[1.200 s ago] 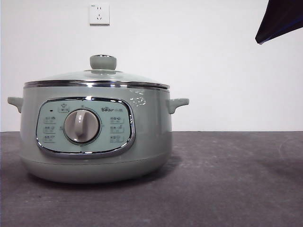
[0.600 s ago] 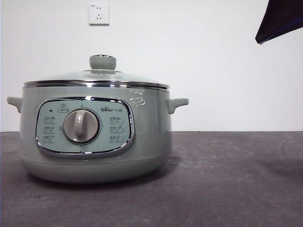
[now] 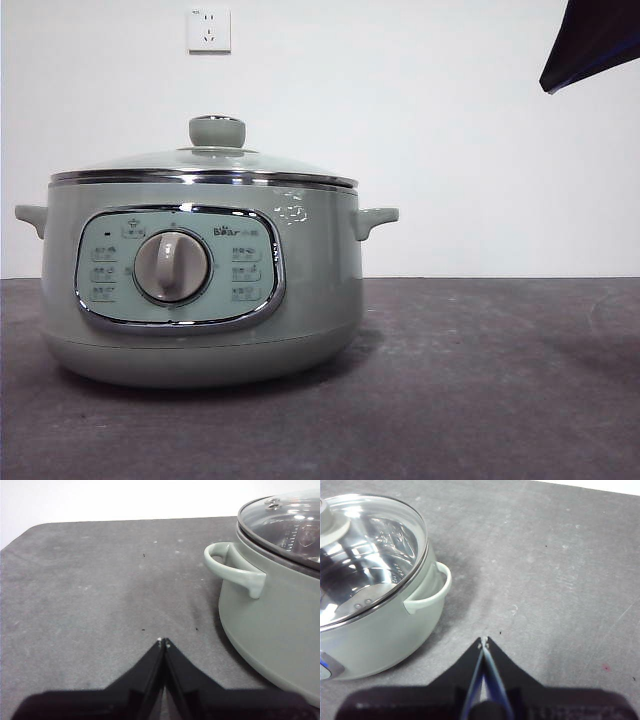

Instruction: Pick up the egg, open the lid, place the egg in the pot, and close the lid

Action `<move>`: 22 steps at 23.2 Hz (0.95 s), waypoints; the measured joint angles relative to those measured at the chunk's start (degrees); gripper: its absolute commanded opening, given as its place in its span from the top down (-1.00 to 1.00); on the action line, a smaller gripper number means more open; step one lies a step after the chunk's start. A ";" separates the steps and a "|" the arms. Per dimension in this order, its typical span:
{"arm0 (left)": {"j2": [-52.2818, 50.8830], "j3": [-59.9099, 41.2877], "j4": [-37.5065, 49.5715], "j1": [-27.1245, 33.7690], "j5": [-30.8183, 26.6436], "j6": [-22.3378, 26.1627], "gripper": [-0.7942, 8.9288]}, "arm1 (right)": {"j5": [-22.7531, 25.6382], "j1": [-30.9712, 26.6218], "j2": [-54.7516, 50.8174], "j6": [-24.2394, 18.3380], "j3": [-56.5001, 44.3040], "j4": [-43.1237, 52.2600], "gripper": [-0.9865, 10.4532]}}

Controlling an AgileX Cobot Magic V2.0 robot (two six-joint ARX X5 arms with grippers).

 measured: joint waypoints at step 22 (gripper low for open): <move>0.00 0.00 0.00 0.04 0.00 -0.02 0.84 | -14.12 -31.85 -30.56 -5.27 -15.80 3.69 0.82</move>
